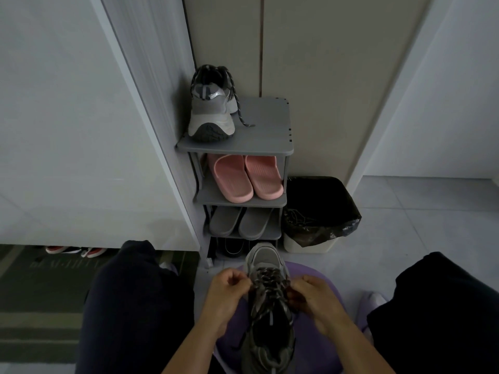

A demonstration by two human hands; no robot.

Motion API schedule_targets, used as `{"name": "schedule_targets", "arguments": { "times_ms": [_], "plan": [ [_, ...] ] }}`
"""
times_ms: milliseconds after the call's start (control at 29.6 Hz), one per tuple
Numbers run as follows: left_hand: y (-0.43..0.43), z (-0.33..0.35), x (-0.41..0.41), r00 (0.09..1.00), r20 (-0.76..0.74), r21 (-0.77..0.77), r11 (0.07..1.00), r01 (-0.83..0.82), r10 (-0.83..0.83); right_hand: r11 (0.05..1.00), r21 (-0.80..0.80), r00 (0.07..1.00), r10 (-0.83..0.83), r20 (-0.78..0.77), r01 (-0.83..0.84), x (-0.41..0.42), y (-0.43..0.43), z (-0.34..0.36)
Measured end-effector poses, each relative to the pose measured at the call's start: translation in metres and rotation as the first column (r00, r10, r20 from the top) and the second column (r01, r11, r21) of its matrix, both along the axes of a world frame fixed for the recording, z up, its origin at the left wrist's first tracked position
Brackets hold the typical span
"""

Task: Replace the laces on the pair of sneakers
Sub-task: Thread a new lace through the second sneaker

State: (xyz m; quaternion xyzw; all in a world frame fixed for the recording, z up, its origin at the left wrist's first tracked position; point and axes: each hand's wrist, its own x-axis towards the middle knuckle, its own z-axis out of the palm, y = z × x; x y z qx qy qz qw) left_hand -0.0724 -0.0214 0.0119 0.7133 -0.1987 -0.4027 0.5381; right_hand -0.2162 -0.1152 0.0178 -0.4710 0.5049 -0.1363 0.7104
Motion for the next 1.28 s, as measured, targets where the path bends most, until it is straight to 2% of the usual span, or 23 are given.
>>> {"name": "schedule_targets", "arguments": {
  "times_ms": [101,237,338,406,541,743,811,879,946,1081,1183,1284],
  "plan": [
    [0.001,0.0,0.003,1.0,0.016,-0.008,1.0,0.005,-0.004,0.998,-0.007,0.998,0.068,0.004,-0.068,-0.002,-0.001,-0.001],
    [0.003,-0.002,0.003,0.989,0.085,0.033,0.992,0.122,-0.125,0.985,-0.069,0.987,0.157,0.014,-0.156,-0.003,0.0,-0.001],
    [0.006,0.002,-0.004,0.981,0.184,-0.006,0.998,0.057,-0.055,0.986,-0.099,0.991,0.135,-0.004,-0.134,-0.003,0.002,0.001],
    [0.008,0.006,-0.005,0.961,0.268,-0.029,0.997,0.078,-0.067,0.977,-0.136,0.986,0.168,-0.006,-0.167,-0.005,0.002,0.003],
    [0.009,0.01,-0.005,0.925,0.293,0.028,0.969,0.246,-0.243,0.927,-0.255,0.962,0.263,-0.074,-0.274,-0.005,0.002,0.006],
    [0.006,0.01,-0.008,0.869,0.404,0.112,0.958,0.263,-0.286,0.867,-0.356,0.936,0.301,-0.18,-0.348,-0.001,0.007,0.007],
    [0.008,0.01,-0.008,0.919,0.338,0.083,0.979,0.187,-0.204,0.899,-0.326,0.955,0.254,-0.154,-0.292,-0.003,0.008,0.004],
    [0.012,0.01,-0.007,0.982,0.179,0.047,0.997,0.055,-0.063,0.952,-0.234,0.98,0.183,-0.078,-0.196,-0.008,0.005,0.002],
    [0.014,0.008,-0.004,0.999,0.027,0.022,1.0,-0.021,0.02,0.974,-0.172,0.989,0.142,-0.031,-0.146,-0.013,0.002,0.002],
    [0.015,0.008,-0.002,0.993,0.06,0.029,0.995,0.096,-0.097,0.96,-0.177,0.975,0.221,-0.005,-0.218,-0.011,0.001,0.002],
    [0.015,0.008,-0.005,0.979,0.11,0.038,0.985,0.166,-0.169,0.912,-0.276,0.953,0.298,-0.06,-0.303,-0.006,0.005,0.001],
    [0.015,0.006,-0.006,0.991,0.09,0.016,0.995,0.101,-0.102,0.939,-0.246,0.971,0.24,-0.026,-0.239,-0.006,0.007,-0.001]
  ]
}}
